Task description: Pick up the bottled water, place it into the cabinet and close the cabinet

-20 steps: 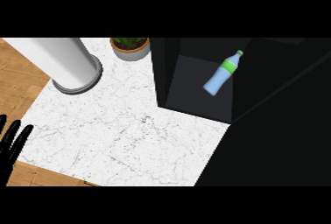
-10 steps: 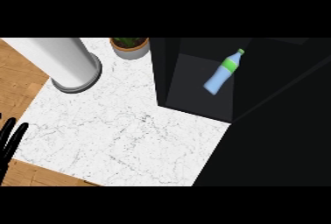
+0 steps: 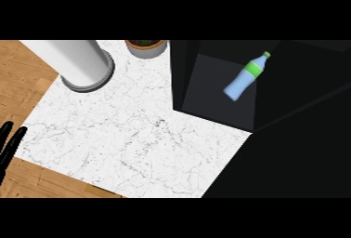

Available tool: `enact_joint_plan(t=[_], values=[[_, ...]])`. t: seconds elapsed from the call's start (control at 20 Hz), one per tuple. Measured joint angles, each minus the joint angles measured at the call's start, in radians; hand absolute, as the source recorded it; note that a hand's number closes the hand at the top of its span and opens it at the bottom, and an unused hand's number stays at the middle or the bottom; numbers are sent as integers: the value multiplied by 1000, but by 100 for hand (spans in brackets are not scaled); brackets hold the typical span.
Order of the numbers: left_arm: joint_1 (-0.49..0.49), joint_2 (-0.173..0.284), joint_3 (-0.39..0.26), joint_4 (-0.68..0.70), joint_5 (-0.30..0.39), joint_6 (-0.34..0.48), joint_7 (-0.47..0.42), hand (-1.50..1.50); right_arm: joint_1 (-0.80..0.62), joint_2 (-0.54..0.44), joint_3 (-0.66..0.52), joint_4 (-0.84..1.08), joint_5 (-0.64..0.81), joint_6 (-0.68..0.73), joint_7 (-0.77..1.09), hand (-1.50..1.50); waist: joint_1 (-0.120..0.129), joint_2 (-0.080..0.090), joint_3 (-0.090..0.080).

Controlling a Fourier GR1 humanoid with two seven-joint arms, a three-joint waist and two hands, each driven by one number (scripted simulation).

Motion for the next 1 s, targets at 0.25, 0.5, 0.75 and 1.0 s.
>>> enact_joint_plan(t=[0.25,0.5,0.75,1.0], values=[[-5,3,4,6,4,-8,2,-150,-6,18,-6,5,-18,-5,22,150,-4,-1,1],[-12,11,10,11,10,-13,9,-150,-73,40,-21,12,-19,-10,63,150,-7,-6,1],[-18,13,16,22,14,-14,13,-150,-164,66,-42,51,-23,-29,136,150,-7,-6,2],[-20,11,17,32,21,-21,15,-150,-273,119,-53,134,-43,-51,206,150,-9,-11,2]])
